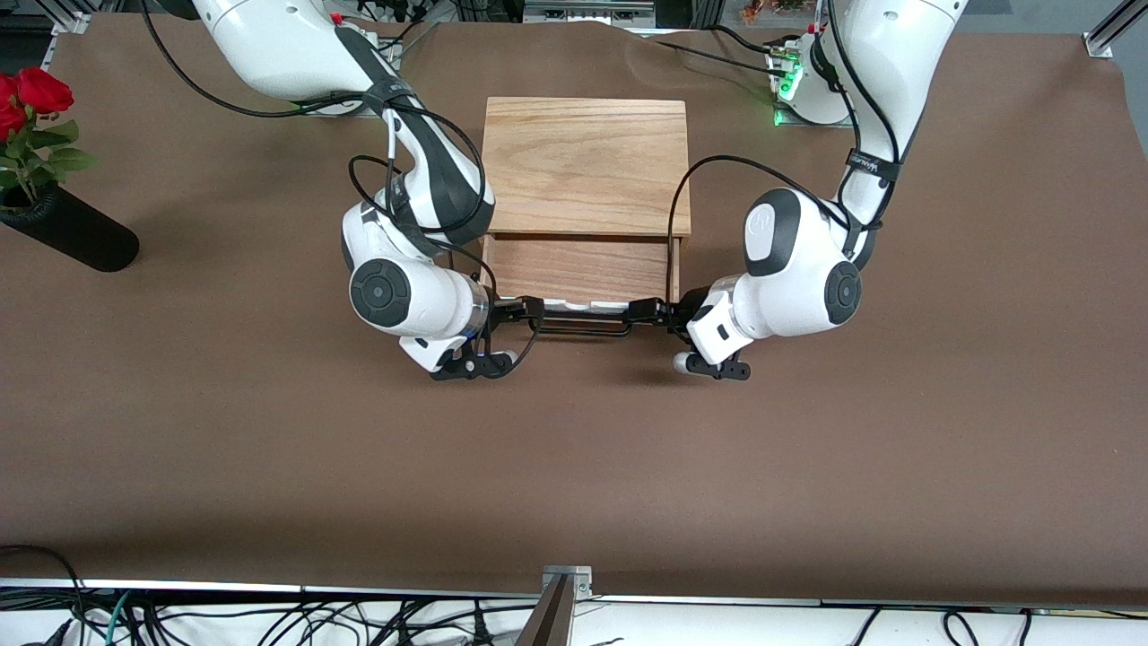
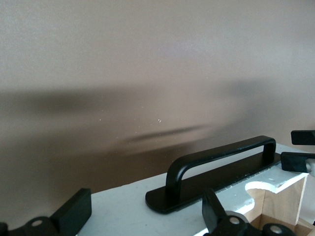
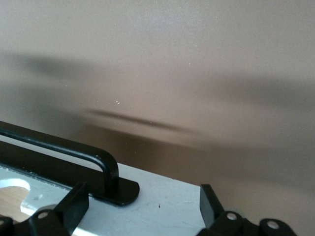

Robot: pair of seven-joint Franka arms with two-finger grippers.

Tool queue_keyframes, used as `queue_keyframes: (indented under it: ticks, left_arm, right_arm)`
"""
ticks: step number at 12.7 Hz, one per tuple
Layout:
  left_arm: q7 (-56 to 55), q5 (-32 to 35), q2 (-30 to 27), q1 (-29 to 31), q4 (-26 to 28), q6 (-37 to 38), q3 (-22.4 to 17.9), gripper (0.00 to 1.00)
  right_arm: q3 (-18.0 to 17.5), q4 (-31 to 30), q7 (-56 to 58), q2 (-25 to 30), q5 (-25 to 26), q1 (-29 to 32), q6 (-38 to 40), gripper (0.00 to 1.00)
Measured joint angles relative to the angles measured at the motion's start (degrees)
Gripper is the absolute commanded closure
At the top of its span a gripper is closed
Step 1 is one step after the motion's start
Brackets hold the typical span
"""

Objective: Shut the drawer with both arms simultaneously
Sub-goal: 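Push the drawer front into the cabinet with both grippers together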

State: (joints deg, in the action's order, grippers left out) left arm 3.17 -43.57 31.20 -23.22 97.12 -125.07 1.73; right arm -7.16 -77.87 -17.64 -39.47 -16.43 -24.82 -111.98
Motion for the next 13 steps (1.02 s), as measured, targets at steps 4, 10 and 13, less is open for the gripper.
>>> queue_keyframes:
  ticks: [4, 10, 13]
  left_arm:
    - [1.7, 0.0, -1.0, -0.1, 1.7, 3.5, -0.1, 0.00]
    - [2.6, 0.0, -5.0, -0.3, 7.1, 8.6, 0.1, 0.00]
    - [2.7, 0.5, -6.6, -0.4, 9.0, 9.5, 0.1, 0.00]
  right_arm:
    - [-0.6, 0.0, 0.0, 0.0, -0.5, 0.0, 3.5, 0.00]
    - [-1.8, -0.2, 0.0, -0.1, -1.3, -0.1, 9.0, 0.00]
    - [-2.2, -0.3, 0.0, -0.1, -2.7, -0.1, 12.8, 0.00]
